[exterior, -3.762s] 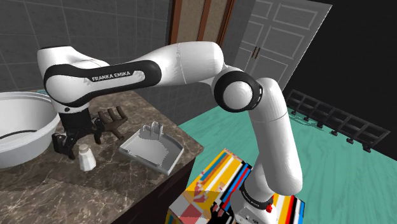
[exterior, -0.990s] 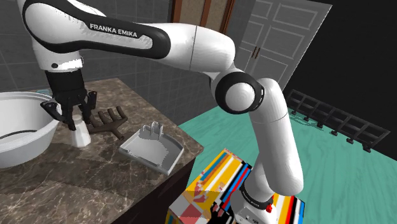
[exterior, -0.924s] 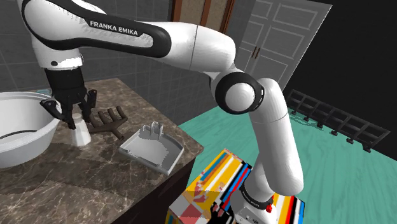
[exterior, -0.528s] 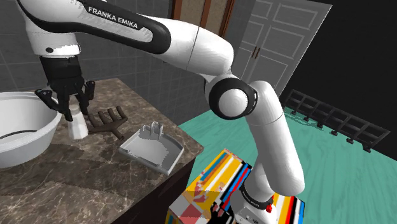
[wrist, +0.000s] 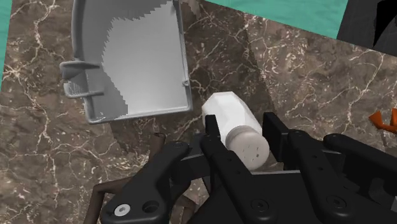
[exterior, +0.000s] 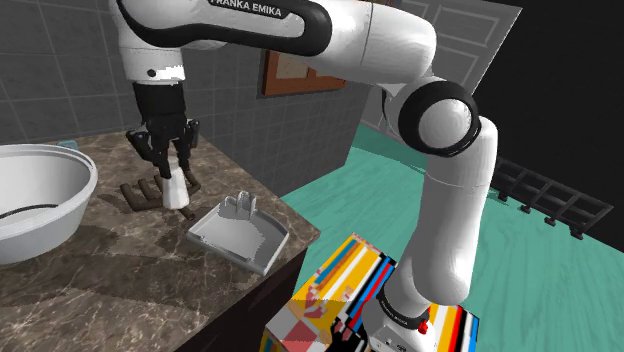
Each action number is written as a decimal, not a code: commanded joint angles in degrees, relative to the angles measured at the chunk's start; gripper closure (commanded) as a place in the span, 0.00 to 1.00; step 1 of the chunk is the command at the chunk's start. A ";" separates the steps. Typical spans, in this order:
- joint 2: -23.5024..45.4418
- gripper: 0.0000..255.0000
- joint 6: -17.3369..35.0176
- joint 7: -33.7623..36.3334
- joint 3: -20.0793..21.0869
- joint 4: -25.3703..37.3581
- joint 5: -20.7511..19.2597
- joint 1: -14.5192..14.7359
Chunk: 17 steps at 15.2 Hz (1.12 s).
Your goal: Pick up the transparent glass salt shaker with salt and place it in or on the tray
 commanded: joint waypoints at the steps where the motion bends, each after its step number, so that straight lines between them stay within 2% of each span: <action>1: -4.79 1.00 1.19 -2.35 -0.44 -5.99 1.32 -2.16; 11: -25.31 1.00 1.53 -15.40 -5.91 -27.29 5.18 -9.33; 17: -25.52 1.00 6.15 -15.82 -5.85 -32.13 5.25 -9.21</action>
